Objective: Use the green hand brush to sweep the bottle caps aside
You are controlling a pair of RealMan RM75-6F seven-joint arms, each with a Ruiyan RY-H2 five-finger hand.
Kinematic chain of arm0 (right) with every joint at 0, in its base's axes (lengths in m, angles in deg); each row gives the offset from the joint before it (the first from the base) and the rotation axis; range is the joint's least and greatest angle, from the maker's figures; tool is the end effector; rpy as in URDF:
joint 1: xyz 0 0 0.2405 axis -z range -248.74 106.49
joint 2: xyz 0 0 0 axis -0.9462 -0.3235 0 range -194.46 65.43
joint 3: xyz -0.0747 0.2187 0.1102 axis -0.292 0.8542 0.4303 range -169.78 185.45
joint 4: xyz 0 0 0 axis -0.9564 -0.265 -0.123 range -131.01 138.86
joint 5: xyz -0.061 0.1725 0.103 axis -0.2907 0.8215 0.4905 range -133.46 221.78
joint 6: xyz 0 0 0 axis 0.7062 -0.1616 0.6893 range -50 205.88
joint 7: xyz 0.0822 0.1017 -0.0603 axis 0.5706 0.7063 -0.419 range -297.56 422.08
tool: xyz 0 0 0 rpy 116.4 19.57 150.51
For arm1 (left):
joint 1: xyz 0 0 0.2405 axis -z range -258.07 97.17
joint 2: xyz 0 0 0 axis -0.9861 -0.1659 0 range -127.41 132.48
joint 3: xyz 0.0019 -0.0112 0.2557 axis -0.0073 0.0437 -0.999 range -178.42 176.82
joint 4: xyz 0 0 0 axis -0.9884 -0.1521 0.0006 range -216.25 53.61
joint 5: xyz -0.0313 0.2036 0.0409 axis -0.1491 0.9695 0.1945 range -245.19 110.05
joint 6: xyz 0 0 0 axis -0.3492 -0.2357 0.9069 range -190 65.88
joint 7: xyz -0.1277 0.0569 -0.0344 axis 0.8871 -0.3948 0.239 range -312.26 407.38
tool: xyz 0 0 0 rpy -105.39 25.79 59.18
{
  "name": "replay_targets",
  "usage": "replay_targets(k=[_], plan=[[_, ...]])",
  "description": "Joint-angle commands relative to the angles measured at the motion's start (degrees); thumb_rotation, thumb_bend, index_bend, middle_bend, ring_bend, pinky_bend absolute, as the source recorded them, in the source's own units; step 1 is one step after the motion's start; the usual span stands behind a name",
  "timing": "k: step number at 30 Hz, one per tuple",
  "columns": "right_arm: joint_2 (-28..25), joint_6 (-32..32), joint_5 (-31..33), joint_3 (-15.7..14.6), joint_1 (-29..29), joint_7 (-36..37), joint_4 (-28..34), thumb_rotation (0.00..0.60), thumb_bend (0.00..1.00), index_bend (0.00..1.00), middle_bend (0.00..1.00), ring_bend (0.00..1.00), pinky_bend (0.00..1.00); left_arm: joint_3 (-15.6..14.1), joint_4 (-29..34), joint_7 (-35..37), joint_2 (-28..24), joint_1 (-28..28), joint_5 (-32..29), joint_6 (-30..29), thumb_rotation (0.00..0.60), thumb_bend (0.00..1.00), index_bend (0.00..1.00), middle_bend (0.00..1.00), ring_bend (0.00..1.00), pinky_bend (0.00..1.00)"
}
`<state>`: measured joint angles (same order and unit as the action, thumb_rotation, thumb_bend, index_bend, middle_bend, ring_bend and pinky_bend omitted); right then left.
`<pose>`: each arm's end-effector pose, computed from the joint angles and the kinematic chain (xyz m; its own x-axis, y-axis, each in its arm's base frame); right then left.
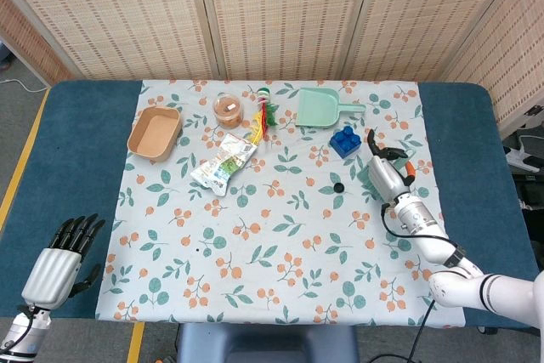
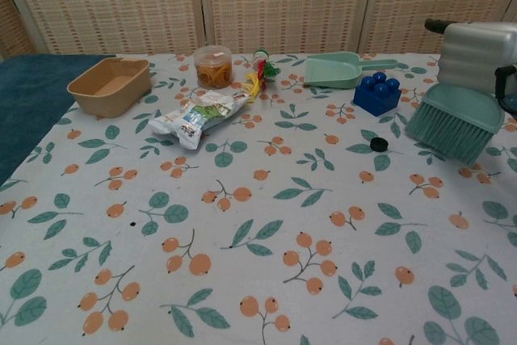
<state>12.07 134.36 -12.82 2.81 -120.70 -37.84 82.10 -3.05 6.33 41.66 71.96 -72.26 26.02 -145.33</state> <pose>-0.2229 -0.3796 0.0583 0.7926 0.2749 -0.5442 0.6055 -0.2499 0.7556 -0.2993 0.1782 0.1130 0.5004 0.0779 0.8623 0.8547 -0.2036 -0.4776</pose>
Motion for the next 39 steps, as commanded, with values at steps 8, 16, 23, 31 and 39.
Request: replay_targets(k=[8,16,23,31,39], plan=[[-1.48,1.37,0.47,-0.8,-0.28,1.14,-3.42,0.6,0.5,1.0,0.86,0.61,0.08,0.13,0.07,-0.71,0.24,-0.03,-0.49,0.26,0.6,0.39,0.0,0.0,0.0,0.07],[-4.89,3.18,-6.72,0.76,1.01,16.74,0.21,0.6,0.5,1.0,0.87,0.61,0.08,-0.05,0.34,-0.75,0.12,-0.23,0.01,-0.3,0.6,0.39,0.0,0.0,0.0,0.07],[-3.65,5.87,-16.81,2.05,1.29,28.37,8.36,0.6,0.5,1.0,0.87,0.61,0.08,-0.26,0.52,-0.49,0.0,-0.08,0.38,-0.07,0.6,0.39,0.0,0.0,0.0,0.07],[1.56,2.96,-15.98,2.69,0.12,22.01,7.91,0.6,0.5,1.0,0.87,0.61,0.08,-0.03,0.26,0.95,-0.62,-0.22,0.11,-0.52,0.6,0.39,0.0,0.0,0.0,0.07],[4.18,1.54,-12.3,2.75,0.05,15.41,2.33,0.6,0.5,1.0,0.87,0.61,0.08,-0.02,0.26,1.31,-0.98,-0.44,0.12,-0.91,0.6,0.39,0.0,0.0,0.0,0.07]])
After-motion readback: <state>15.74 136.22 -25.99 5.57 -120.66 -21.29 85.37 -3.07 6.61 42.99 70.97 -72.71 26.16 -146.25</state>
